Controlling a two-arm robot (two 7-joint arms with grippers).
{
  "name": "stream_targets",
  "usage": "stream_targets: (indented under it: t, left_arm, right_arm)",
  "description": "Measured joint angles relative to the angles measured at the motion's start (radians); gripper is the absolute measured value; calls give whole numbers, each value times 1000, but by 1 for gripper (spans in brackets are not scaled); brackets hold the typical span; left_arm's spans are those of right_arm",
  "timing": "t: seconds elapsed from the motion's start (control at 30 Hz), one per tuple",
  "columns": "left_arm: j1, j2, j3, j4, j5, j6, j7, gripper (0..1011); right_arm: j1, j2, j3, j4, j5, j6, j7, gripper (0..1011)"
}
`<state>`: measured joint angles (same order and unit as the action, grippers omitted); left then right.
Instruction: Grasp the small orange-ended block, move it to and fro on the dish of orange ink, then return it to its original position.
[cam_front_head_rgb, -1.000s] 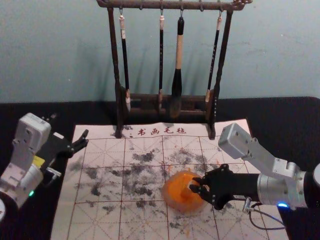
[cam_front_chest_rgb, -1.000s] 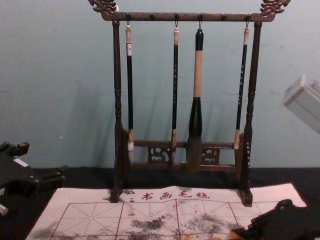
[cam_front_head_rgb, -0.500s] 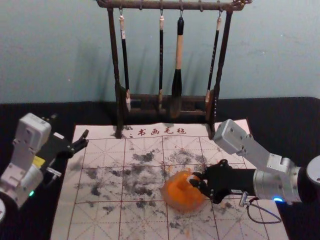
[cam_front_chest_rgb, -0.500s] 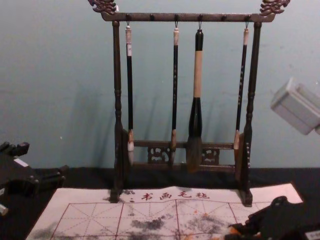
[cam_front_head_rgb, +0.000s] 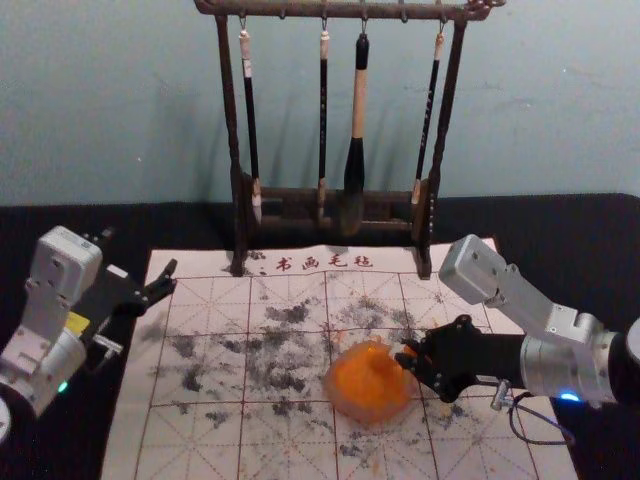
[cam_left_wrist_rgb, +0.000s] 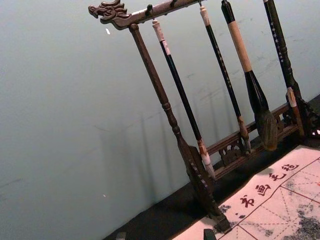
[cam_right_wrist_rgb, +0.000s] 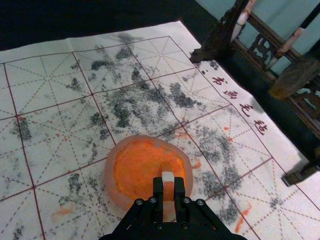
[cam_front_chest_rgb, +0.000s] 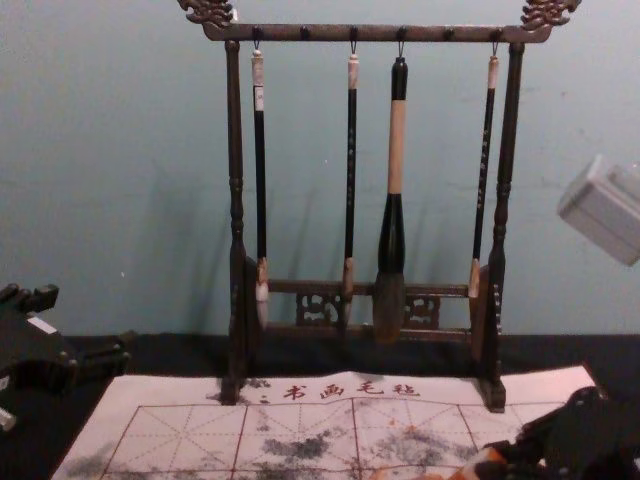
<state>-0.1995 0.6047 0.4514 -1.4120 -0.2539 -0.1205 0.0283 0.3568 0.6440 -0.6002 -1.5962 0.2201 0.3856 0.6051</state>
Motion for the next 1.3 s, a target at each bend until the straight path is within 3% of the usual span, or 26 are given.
stream_targets:
  t: [0.47,0.87,1.3]
  left_arm:
    - [0,0,0,0,0,0,0,1001]
    - [0,0,0,0,0,0,0,1001]
    - [0,0,0,0,0,0,0,1001]
  right_arm:
    - [-40,37,24,-65,3,12,10,87]
    - [-61,39,34,-87,32,-1,15,87]
    - [-110,90,103,-172,90,26,-26,87]
